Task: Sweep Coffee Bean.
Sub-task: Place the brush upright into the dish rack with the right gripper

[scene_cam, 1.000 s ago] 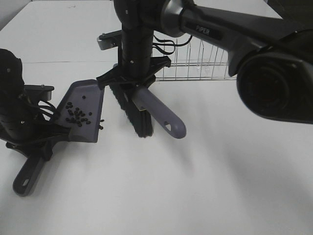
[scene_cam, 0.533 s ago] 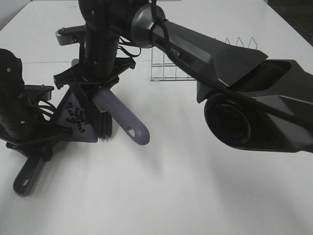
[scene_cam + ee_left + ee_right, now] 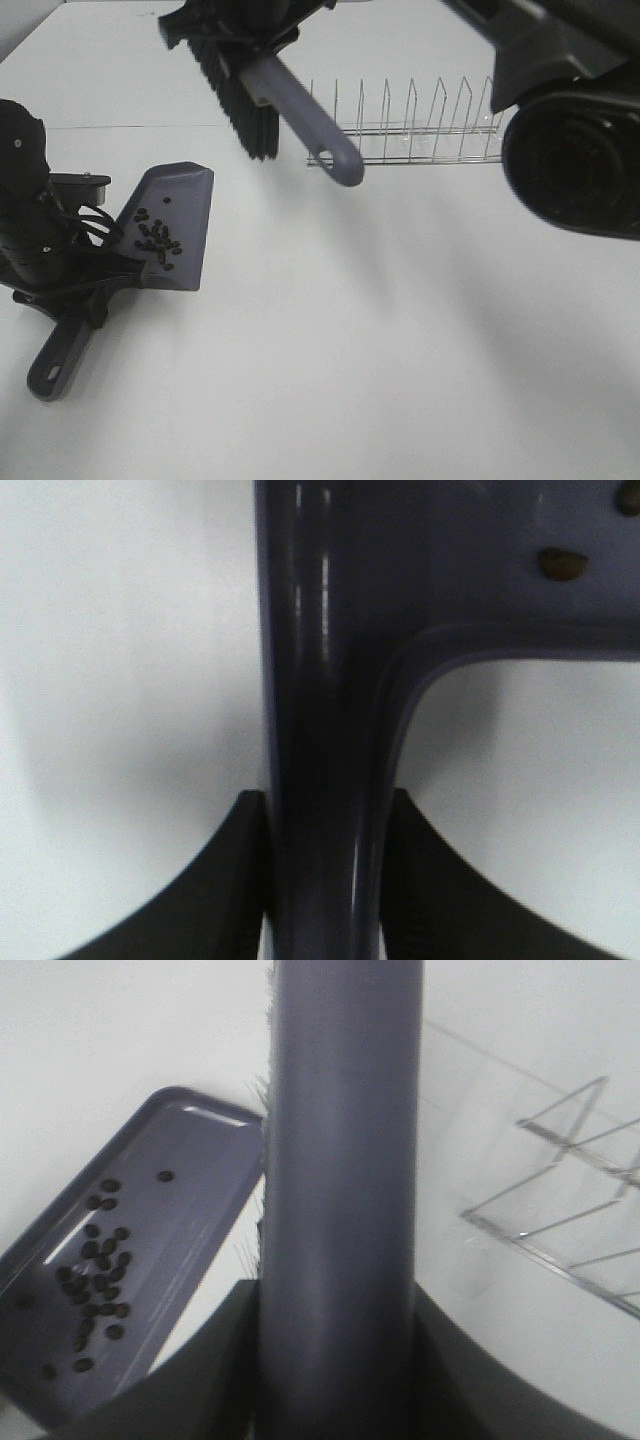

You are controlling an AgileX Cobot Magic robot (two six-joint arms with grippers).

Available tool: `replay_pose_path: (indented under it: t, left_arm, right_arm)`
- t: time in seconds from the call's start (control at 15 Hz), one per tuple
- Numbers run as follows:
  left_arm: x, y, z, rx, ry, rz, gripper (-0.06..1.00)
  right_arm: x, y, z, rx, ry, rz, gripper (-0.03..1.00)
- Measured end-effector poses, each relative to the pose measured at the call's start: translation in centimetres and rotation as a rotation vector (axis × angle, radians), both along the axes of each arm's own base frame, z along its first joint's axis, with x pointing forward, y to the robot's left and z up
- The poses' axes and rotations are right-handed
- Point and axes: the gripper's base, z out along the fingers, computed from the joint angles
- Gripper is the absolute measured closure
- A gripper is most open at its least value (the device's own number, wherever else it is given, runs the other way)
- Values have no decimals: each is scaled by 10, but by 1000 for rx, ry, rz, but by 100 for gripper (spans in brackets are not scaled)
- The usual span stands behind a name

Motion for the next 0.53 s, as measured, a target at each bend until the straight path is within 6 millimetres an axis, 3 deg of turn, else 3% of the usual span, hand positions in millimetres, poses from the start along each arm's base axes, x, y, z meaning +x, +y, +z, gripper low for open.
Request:
replay_pose_path:
  t: [0.13,0.33,0.47,0.53]
  left_arm:
    - [0,0,0,0,0,0,69]
    - [0,0,0,0,0,0,69]
    - [0,0,0,0,0,0,69]
    - [0,0,0,0,0,0,69]
  right_arm:
    - [12,-40,16,-20,1,-53,70]
    - [21,-102,19,-73,58,-140,70]
    - [26,-157,12,-117,127,-219,70]
    - [25,-211,3,-142,194,-312,70]
